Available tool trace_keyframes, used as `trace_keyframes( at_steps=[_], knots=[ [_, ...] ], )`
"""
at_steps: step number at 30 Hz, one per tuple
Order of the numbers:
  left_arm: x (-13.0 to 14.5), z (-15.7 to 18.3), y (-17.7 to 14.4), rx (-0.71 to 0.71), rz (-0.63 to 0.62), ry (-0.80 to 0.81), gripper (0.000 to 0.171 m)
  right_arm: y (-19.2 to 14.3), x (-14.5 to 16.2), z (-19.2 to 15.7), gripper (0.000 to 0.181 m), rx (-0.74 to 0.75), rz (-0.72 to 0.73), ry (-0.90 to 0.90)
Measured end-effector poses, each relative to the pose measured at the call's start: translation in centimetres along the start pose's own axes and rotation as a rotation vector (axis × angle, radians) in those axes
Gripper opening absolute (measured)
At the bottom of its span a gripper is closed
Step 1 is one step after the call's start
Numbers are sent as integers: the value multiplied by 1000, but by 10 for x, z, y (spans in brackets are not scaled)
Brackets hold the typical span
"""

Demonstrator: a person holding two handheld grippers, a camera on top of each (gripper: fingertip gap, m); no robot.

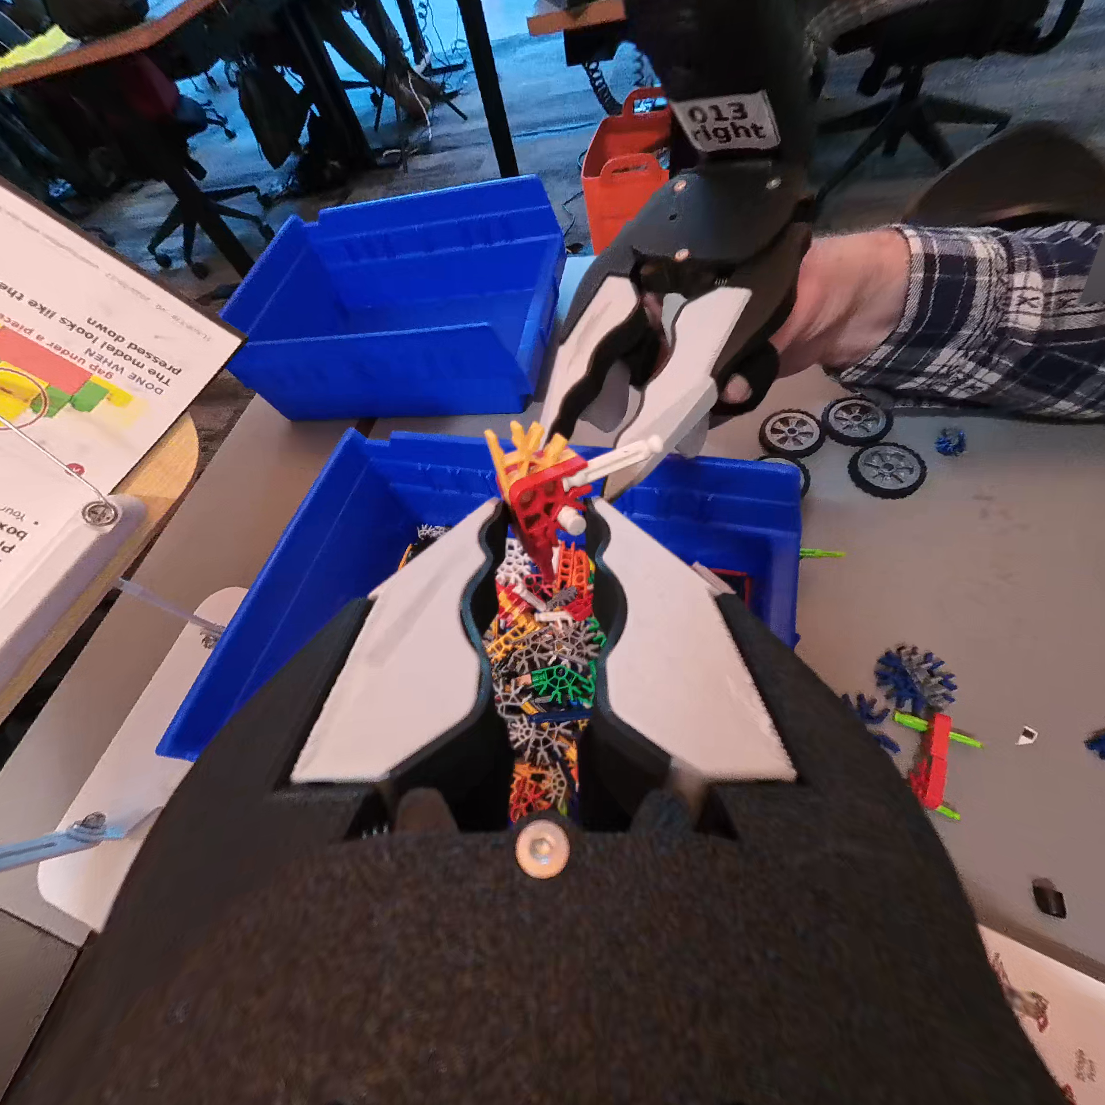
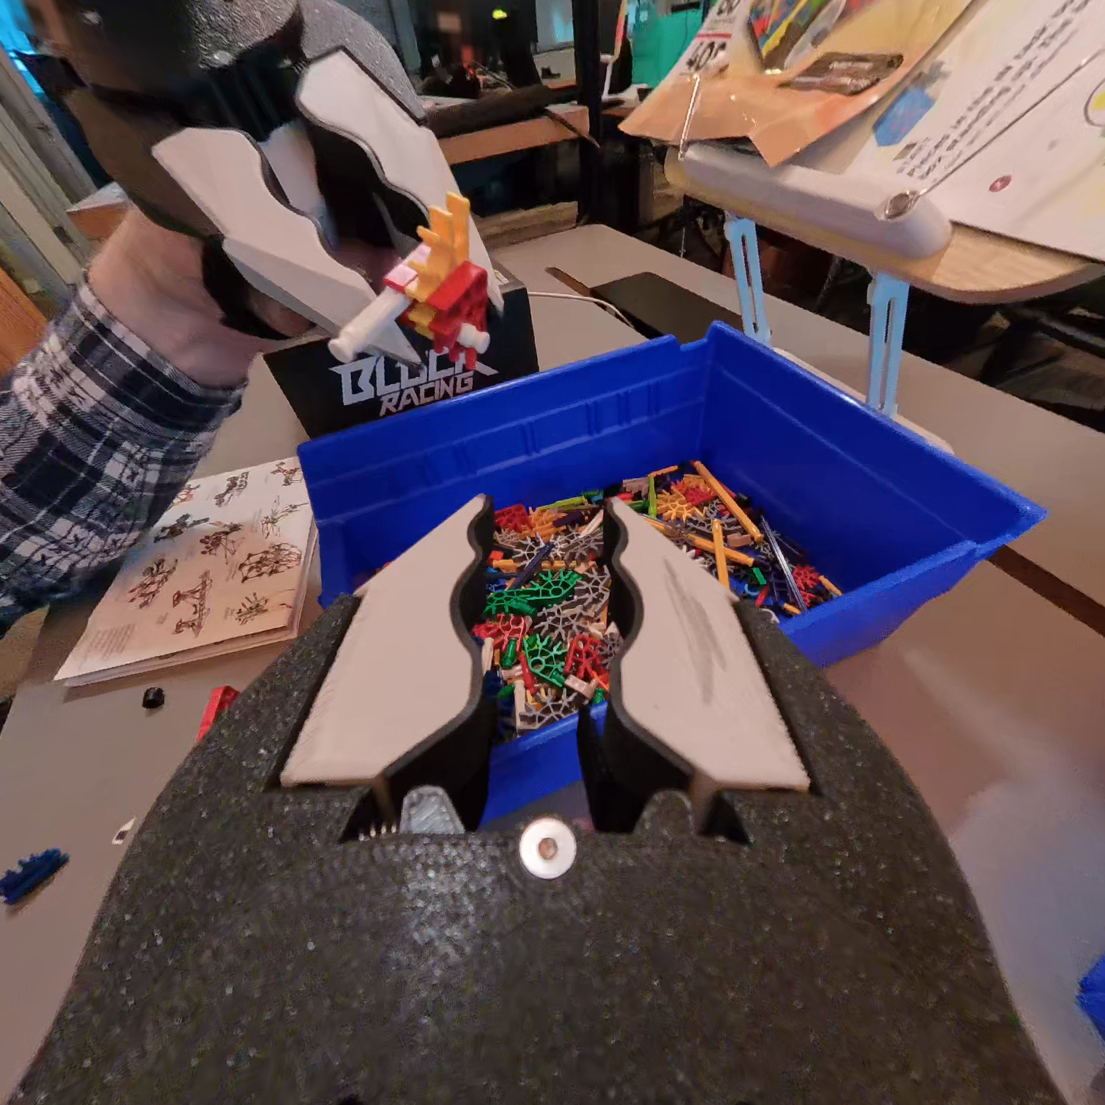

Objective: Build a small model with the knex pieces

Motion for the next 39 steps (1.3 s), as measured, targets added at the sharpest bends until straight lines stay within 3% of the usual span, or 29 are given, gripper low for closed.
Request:
trace_keyframes(
  at_steps=[6,12,14,16,20,21,23,29,39],
  knots=[
    [-7,10,10,91,48,-7,23,-20,-27,-14,42,-60,216,-54],
    [-15,27,16,211,108,31,23,-22,-31,-35,46,-208,251,-41],
    [-21,32,12,286,181,9,23,-27,-37,-38,47,-251,318,-24],
    [-23,37,11,368,224,-18,23,-34,-44,-41,48,-242,385,-45],
    [-23,39,17,453,266,-83,23,-37,-46,-44,55,-223,393,-89],
    [-22,40,18,461,262,-82,23,-37,-45,-45,49,-243,377,-86],
    [-22,40,19,463,257,-82,23,-38,-43,-50,31,-299,375,-95],
    [-24,39,19,418,239,-69,23,-38,-44,-49,29,-306,384,-68],
    [-21,18,18,197,221,-37,20,-32,-45,-31,24,-74,398,-92]
  ],
)
Point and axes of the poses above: each gripper's, where its closed fingertips meet, y out along the fingers, x out of its underside, z = x × y across the jaws, the point moved 6 cm from there along -y, back along the fingers, and after that the axes turned 11 degrees about x, right-handed, at the moved point
